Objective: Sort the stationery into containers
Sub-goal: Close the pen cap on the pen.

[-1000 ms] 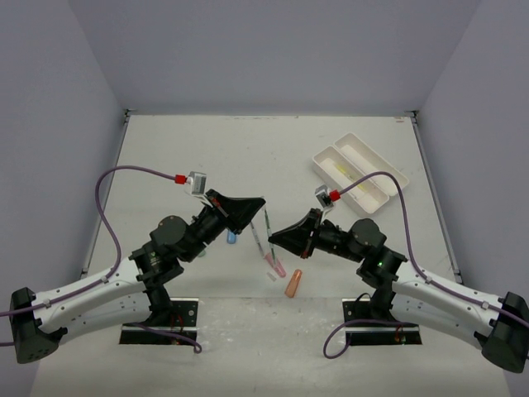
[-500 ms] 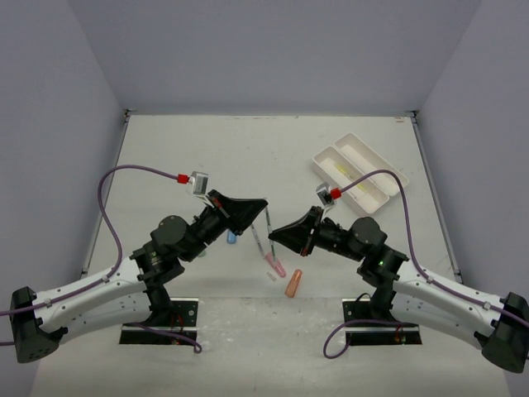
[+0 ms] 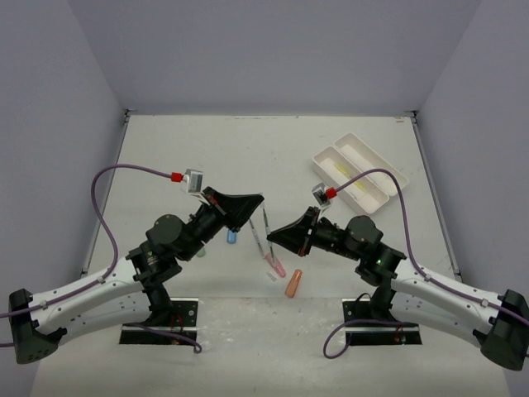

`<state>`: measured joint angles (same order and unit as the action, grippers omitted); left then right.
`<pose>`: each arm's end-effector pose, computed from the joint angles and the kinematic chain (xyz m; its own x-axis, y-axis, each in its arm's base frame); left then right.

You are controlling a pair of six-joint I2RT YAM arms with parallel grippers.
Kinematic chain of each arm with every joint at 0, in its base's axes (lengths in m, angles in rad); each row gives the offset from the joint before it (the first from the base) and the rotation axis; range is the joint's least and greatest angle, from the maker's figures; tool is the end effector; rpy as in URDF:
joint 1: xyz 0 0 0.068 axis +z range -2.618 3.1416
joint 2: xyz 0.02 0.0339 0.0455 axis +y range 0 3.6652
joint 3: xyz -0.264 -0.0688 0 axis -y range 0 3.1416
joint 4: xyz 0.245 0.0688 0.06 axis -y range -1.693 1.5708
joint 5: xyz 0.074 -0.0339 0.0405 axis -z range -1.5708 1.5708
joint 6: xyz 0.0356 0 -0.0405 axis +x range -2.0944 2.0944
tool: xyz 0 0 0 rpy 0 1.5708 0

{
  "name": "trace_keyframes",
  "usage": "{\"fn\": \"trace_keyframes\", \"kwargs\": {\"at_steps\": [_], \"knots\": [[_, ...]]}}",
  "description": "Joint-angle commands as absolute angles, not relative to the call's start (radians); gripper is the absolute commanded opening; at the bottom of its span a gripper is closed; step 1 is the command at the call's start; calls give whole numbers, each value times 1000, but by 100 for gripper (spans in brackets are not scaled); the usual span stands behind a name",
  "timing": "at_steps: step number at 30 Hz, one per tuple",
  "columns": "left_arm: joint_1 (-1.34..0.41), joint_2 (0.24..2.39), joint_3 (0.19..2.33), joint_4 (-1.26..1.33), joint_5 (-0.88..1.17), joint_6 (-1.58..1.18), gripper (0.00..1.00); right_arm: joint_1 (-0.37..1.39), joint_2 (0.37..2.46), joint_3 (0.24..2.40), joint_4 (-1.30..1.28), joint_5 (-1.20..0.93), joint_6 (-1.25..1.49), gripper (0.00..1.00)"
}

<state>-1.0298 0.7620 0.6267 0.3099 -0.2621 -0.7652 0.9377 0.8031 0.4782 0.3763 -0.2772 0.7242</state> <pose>0.1040 -0.1552 0.3410 -0.4179 -0.6034 -0.6791 0.5643 0.4134 -0.7146 0.1082 0.1639 0.2877 -0.5981 0.2621 -0.7574 -0.7221 0.2338 0.6511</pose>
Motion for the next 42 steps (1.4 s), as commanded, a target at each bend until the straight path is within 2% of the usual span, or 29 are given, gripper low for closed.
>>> {"fn": "trace_keyframes", "kwargs": {"at_steps": [1, 42], "knots": [[-1026, 760, 676, 314, -289, -725, 0, 950, 815, 529, 381, -273, 711, 0], [-1026, 796, 638, 324, -287, -744, 0, 951, 781, 567, 336, -214, 689, 0]]}}
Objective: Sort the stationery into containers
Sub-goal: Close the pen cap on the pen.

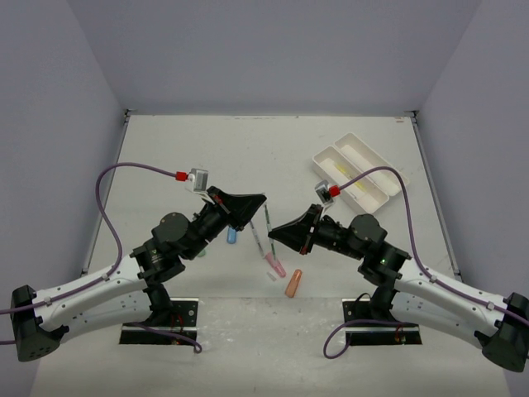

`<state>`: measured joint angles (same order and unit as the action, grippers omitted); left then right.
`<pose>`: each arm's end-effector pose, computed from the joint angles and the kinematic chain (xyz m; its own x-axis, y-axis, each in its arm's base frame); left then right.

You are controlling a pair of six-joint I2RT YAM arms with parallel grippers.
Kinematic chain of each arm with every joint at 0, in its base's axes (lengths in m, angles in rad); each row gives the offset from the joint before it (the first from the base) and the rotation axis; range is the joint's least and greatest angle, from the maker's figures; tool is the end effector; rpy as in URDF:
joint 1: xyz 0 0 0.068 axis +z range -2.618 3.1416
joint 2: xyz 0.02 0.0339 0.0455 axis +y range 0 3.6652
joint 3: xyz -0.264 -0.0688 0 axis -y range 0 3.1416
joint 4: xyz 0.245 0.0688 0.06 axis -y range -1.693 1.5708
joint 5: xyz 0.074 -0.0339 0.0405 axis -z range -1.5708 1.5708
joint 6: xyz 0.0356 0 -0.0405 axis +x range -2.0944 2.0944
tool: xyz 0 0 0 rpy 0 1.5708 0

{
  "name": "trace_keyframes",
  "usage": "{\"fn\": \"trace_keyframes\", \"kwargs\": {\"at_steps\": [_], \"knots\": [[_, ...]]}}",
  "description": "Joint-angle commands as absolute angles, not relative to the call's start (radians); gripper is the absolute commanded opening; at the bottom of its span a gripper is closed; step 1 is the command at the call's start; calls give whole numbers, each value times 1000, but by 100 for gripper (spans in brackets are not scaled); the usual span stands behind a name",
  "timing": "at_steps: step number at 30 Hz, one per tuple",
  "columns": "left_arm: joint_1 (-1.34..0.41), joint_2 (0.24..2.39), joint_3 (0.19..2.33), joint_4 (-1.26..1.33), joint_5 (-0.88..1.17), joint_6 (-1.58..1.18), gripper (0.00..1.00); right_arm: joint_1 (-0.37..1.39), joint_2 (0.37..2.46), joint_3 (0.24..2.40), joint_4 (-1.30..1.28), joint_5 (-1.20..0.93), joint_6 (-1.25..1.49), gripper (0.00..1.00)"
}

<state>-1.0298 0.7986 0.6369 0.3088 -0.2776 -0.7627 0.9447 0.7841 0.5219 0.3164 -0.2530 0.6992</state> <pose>0.1084 -0.1616 0.3383 -0.4185 -0.5935 -0.6874 0.5472 0.4393 -0.7125 0.1062 0.1621 0.3003 -0.5749 0.2684 -0.7730 -0.7330 0.2509 0.6323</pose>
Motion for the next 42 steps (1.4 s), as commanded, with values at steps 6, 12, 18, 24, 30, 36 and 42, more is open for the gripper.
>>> {"fn": "trace_keyframes", "kwargs": {"at_steps": [6, 12, 18, 24, 30, 36, 42], "knots": [[-1026, 784, 621, 331, -275, -758, 0, 953, 785, 589, 316, -192, 681, 0], [-1026, 792, 614, 345, -259, -766, 0, 953, 812, 629, 319, -196, 673, 0], [-1026, 788, 585, 371, -250, -787, 0, 953, 834, 673, 331, -171, 656, 0], [-1026, 790, 580, 371, -242, -779, 0, 950, 844, 735, 325, -114, 605, 0], [-1026, 759, 563, 373, -246, -751, 0, 950, 891, 784, 316, -175, 569, 0], [-1028, 738, 602, 320, -257, -707, 20, 948, 948, 748, 345, -325, 520, 0], [-1026, 723, 605, 313, -246, -696, 29, 950, 949, 738, 338, -322, 513, 0]]}}
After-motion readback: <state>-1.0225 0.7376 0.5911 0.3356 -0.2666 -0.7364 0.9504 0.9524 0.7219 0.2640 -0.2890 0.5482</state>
